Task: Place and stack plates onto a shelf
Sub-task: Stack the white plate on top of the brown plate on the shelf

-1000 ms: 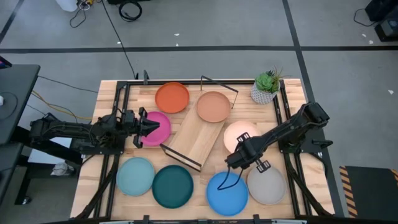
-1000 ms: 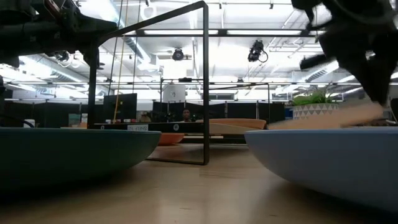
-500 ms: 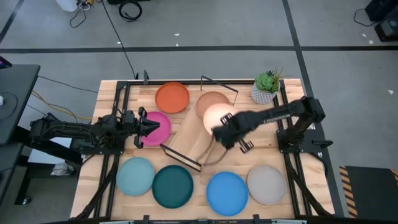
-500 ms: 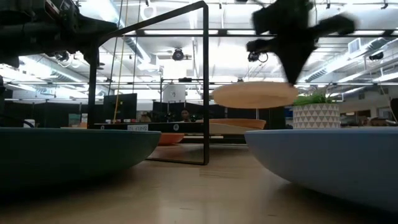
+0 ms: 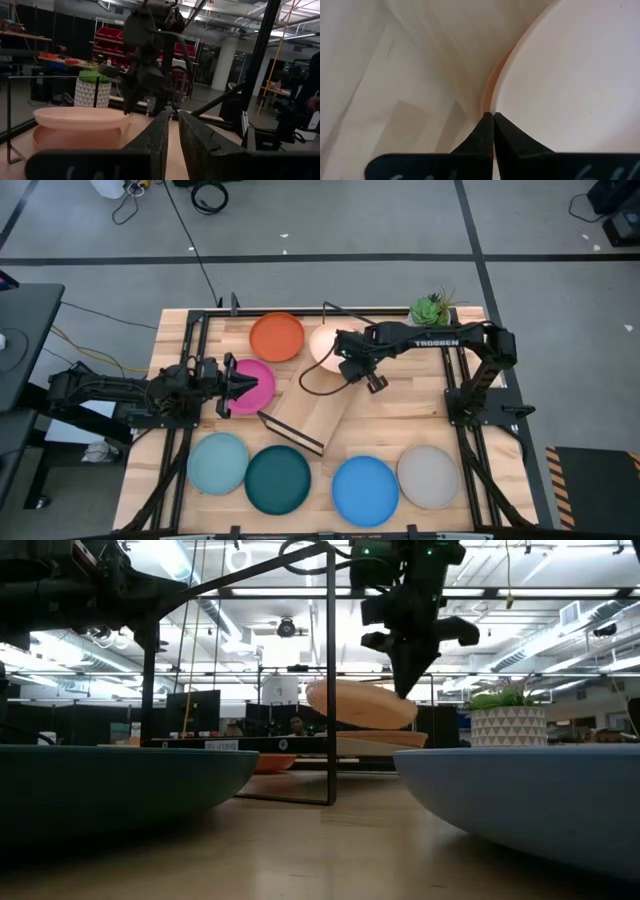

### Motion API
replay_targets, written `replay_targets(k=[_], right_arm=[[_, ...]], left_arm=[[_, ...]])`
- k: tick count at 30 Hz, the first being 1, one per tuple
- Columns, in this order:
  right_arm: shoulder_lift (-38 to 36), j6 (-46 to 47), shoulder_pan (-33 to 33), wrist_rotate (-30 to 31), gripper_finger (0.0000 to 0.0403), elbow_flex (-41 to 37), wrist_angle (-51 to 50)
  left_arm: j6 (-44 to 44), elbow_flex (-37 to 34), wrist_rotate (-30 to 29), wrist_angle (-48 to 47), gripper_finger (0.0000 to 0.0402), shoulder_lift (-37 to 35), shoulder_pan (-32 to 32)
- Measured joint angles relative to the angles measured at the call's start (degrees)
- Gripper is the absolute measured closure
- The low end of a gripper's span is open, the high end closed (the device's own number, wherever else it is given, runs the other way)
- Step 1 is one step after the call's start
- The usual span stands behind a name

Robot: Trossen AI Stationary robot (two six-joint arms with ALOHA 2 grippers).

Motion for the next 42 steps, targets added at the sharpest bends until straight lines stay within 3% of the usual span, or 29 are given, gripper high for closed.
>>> replay_targets(k=[12,18,24,28,32,37,42], right_arm=[[0.04,2.16,-0.07,2.32,0.0346,-3.72,4.08],[0.11,4.75,2.23,8.77,0.0323,-0.23,2.21],[0.02,21.15,3.32,8.98,0.0325,0.77,1.06],[-0.45,23.27,3.16,10.05,0.0338,-3.95,2.68],[-2.42,24.61,3.32,14.96,0.0354,-10.45,8.03],[-8.46,22.35,3.24,18.65,0.0373,-20.07,24.80],[-12.88,20.61,3.22,19.59,0.0385,-26.88,33.81]], left_arm=[[-1.12,0.00,0.00,-1.30,0.0351,-0.02,-0.02],[-0.88,0.00,0.00,-2.38,0.0351,-0.02,-0.02],[7.19,0.00,-0.02,-2.76,0.0351,-0.02,0.00],[8.99,0.00,-0.02,-2.70,0.0351,-0.02,0.00],[6.24,0.00,-0.02,-2.59,0.0351,-0.02,0.00],[1.75,0.00,0.00,-2.37,0.0351,-0.02,-0.01],[0.08,0.00,0.00,-2.41,0.0351,-0.02,0.00]])
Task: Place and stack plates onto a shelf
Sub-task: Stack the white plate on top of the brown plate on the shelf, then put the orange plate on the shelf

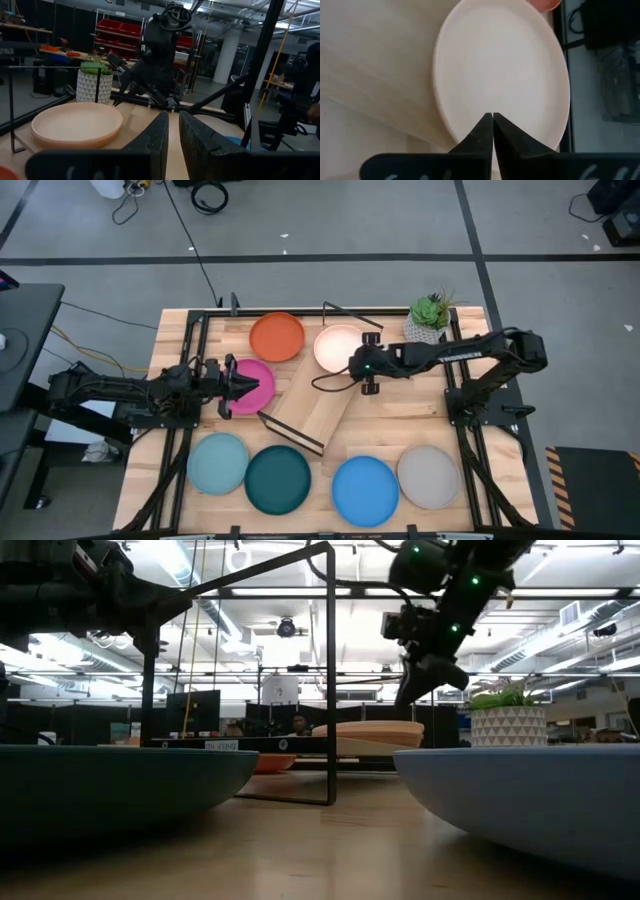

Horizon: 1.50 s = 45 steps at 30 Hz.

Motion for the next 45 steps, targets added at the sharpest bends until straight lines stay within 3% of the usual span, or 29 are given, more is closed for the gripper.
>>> replay_targets(k=[6,12,17,21,30,42,45], right_arm=[[0.77,-0.74,-0.09,-1.56,0.0391,-6.78,8.75],[-0.64,-1.80,2.21,6.11,0.0391,-6.40,9.67],[-5.89,-1.69,4.18,6.15,0.0391,-5.86,11.43],[-8.59,3.68,6.20,4.24,0.0391,-5.93,9.69],[-8.65,15.80,13.76,3.11,0.0391,-7.21,4.55],[-8.65,20.50,19.85,4.89,0.0391,-7.21,5.19],[-8.65,21.09,20.81,5.30,0.0391,-7.19,5.00]], left_arm=[[0.03,0.00,-0.18,0.09,0.0351,0.02,0.01],[-3.32,1.66,-4.49,-1.39,0.0351,0.02,0.76],[-3.17,10.47,-4.56,-17.97,0.0351,1.70,4.63],[-1.98,16.45,-4.72,-28.34,0.0351,7.30,9.16],[-1.13,23.46,-1.90,-41.04,0.0351,20.72,18.61],[0.02,30.58,-1.91,-44.33,0.0351,38.11,26.95],[-0.63,34.66,-0.87,-49.40,0.0351,42.47,28.15]])
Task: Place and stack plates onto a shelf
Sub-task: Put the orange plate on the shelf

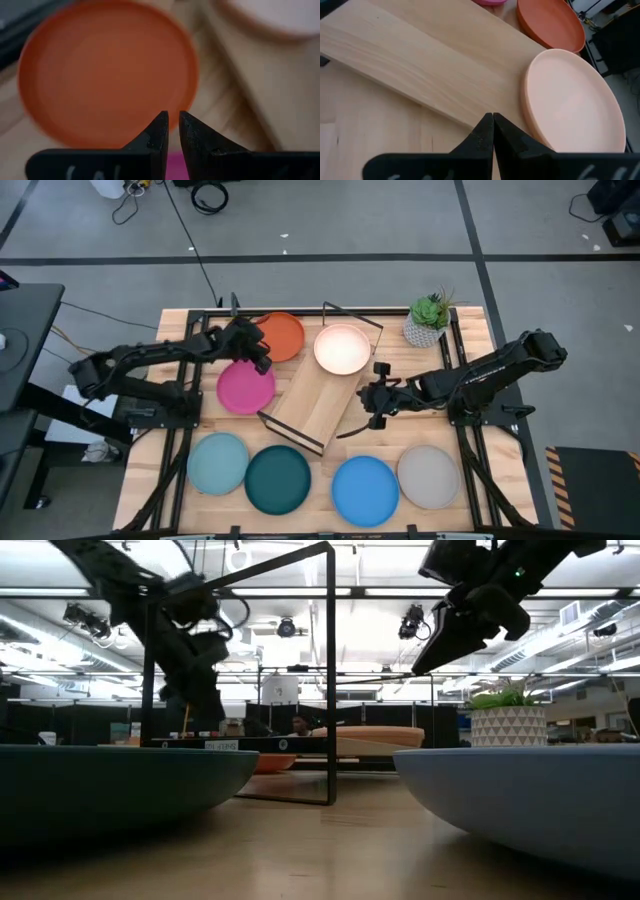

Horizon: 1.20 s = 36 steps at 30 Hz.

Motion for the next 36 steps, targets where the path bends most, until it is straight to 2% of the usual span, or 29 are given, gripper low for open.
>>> replay_targets(k=[6,9,13,16,22,27,30,33,36], right_arm=[[0.00,1.29,0.92,3.95,0.0391,0.00,-0.57],[0.00,2.21,0.88,4.10,0.0391,-0.48,-0.50],[0.00,2.61,0.88,4.09,0.0391,-3.61,1.93],[0.00,2.60,0.88,4.10,0.0391,-6.03,4.35],[0.00,2.49,1.22,3.35,0.0391,-9.30,9.64],[0.00,2.80,1.93,3.96,0.0391,-10.34,11.65],[0.00,2.24,2.52,3.96,0.0391,-11.53,15.45],[0.00,1.10,2.91,3.94,0.0391,-12.73,18.73],[0.00,1.39,2.89,3.96,0.0391,-13.33,20.09]], left_arm=[[5.28,8.34,0.19,-8.79,0.0344,8.83,-1.98],[7.25,10.90,-1.23,-9.63,0.0323,12.27,-3.89],[10.00,13.93,-4.94,-10.08,0.0278,16.21,-6.15],[13.30,15.86,-5.36,-10.54,0.0246,18.87,-6.86],[18.59,16.83,-8.20,-9.95,0.0230,23.94,-6.11],[23.27,16.81,-11.25,-9.53,0.0230,27.54,-5.20],[25.76,16.81,-12.50,-9.37,0.0244,28.64,-5.42],[27.60,16.79,-12.46,-9.71,0.0284,29.18,-5.46],[27.91,16.85,-12.67,-10.58,0.0348,29.14,-5.46]])
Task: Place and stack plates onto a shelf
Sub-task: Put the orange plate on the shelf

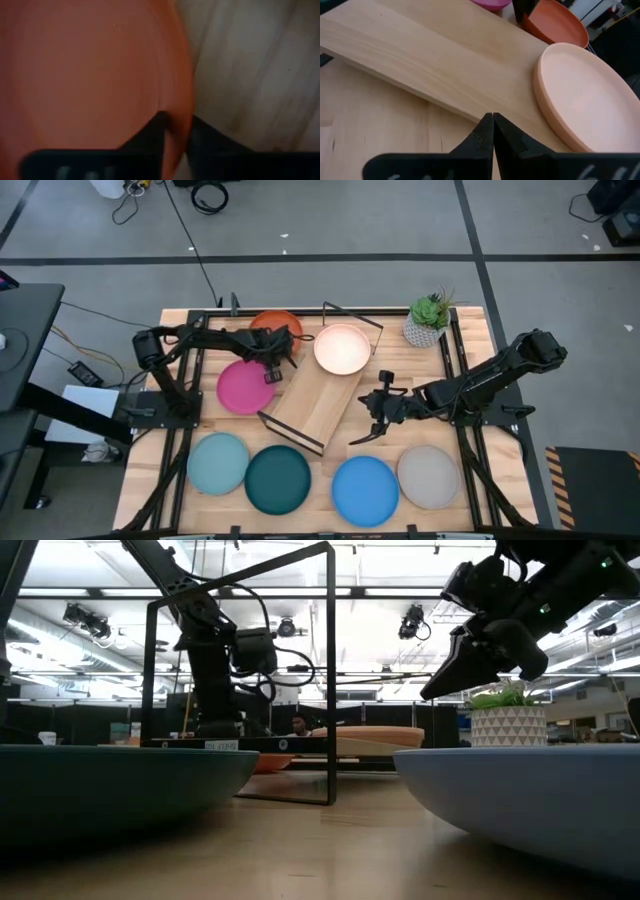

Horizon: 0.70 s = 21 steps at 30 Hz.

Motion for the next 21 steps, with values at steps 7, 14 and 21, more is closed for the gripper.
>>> replay_targets(k=[7,14,21], right_arm=[[0.00,1.59,0.00,-0.02,0.0391,-0.57,-0.08],[0.00,0.70,0.00,0.81,0.0391,-0.57,0.02],[0.00,-0.44,-0.22,1.53,0.0391,-0.57,1.47]], left_arm=[[-0.43,6.96,0.22,-14.92,0.0384,-4.30,-1.65],[1.98,14.71,3.89,-29.05,0.0384,-12.13,-9.62],[18.53,9.12,5.81,-29.39,0.0385,-18.57,-22.14]])
